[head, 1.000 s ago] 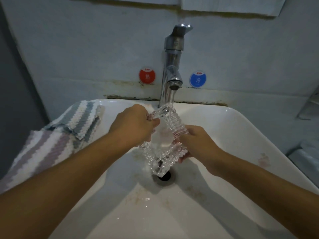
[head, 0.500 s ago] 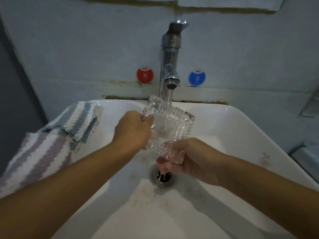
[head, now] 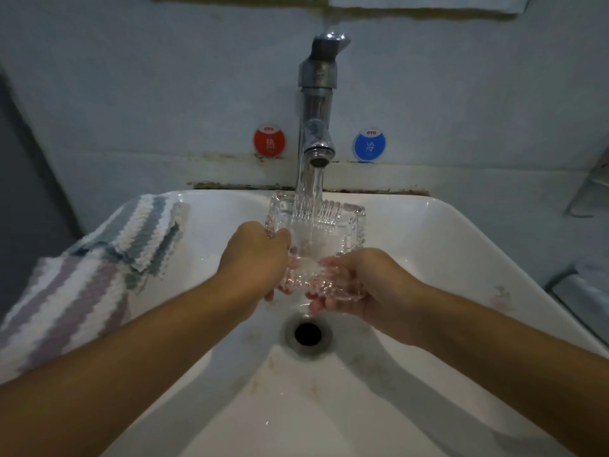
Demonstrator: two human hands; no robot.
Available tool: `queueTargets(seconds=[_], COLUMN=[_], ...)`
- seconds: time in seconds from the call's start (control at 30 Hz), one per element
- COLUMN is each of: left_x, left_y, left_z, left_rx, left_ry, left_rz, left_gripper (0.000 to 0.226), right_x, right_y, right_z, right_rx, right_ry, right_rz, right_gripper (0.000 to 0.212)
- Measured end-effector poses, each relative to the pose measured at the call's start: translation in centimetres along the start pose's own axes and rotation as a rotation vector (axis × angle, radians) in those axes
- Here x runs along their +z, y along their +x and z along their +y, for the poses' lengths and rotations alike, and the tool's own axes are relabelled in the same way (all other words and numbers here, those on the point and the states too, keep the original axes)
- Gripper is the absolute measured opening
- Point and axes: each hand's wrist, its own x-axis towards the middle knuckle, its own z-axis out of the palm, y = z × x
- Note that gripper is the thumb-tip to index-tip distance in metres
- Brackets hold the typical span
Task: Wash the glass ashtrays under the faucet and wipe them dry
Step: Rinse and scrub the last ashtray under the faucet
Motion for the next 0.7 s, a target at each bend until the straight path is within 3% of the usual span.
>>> queueTargets(seconds=[0.27,0.33,0.47,0.6,0.7], left_x=[-0.6,-0.6,-0.6,-0.3,-0.1], left_y=[0.3,0.4,0.4,0.6,0.7], left_z=[0.2,0.1,0.0,-0.3,-0.4], left_rx=[-0.045,0.044,0.192,0.407,0.447], left_ry=[0.009,0.111,0.273,0.677,0.683], left_rz=[-0.04,-0.021,-0.021,-0.009,-0.108], left_gripper=[0.026,0.031,0.066,0.051,0.045], right_x=[0.5,0.4,0.1,0.5,0.7], right_y=[-0.2,-0.4,-0.5,-0.6,-0.3], right_z=[0.2,0.0,-0.2,0.2,0.9], right_rx=[-0.019,-0.03,-0.033,0.025,0.043], right_ry=[0.007,-0.043,-0.287,-0.399,-0.418], right_rz=[0.033,0.082,0.178,0.163,0.16], right_gripper=[0.024,0.023,0.022,0.02,0.017])
